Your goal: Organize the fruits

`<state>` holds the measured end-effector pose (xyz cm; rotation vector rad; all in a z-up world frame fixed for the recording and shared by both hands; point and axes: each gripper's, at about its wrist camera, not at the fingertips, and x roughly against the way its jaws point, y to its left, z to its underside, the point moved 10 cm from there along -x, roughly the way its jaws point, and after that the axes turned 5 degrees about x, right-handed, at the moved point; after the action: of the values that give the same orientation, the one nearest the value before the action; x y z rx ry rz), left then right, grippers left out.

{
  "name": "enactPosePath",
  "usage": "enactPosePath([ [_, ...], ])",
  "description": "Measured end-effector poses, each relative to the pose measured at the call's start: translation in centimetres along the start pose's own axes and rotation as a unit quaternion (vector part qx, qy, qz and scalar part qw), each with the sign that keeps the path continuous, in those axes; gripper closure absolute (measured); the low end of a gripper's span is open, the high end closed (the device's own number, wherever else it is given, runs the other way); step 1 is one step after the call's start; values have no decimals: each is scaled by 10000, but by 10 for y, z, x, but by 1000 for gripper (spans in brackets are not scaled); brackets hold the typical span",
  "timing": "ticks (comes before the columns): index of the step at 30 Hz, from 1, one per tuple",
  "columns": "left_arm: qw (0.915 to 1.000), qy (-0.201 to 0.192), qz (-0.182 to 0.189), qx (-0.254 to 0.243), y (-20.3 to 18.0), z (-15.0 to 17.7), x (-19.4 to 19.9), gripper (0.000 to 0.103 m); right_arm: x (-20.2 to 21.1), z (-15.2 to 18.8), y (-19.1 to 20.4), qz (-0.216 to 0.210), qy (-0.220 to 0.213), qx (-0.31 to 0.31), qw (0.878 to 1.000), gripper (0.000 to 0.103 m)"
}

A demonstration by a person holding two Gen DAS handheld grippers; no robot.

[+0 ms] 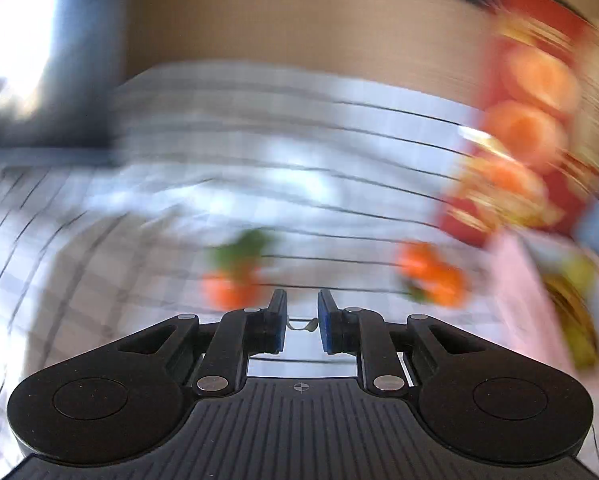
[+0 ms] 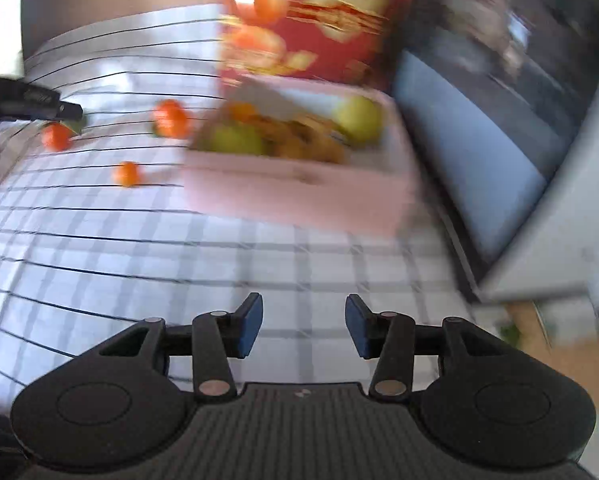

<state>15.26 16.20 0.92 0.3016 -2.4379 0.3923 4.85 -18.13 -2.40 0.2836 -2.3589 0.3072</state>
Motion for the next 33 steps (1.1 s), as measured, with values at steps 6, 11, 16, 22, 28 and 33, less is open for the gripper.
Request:
enactPosePath([
  [6,9998,-181,11,130,37,-13,-22,84,-7,-30,54,-226,28,650,9976,53],
  [11,9971,-330,114,-680,14,-25,-37,82,-16,-35,77,-314,178,883,9954,53],
  [16,9902,-117,-252,-1370,5,-12,-56,81,-20,-35,85,-282,256,982,9944,53],
  [22,9945,315,497,-870,4,-7,-52,61,-23,-36,85,-246,324,898,9951,53],
  [28,9837,911,1354,-753,-17,19,-30,62,-24,-40,91,-341,310,920,9947,52],
  [33,9804,934,1690,-400,-17,42,0,62,-23,-70,106,-706,100,1015,9923,52],
])
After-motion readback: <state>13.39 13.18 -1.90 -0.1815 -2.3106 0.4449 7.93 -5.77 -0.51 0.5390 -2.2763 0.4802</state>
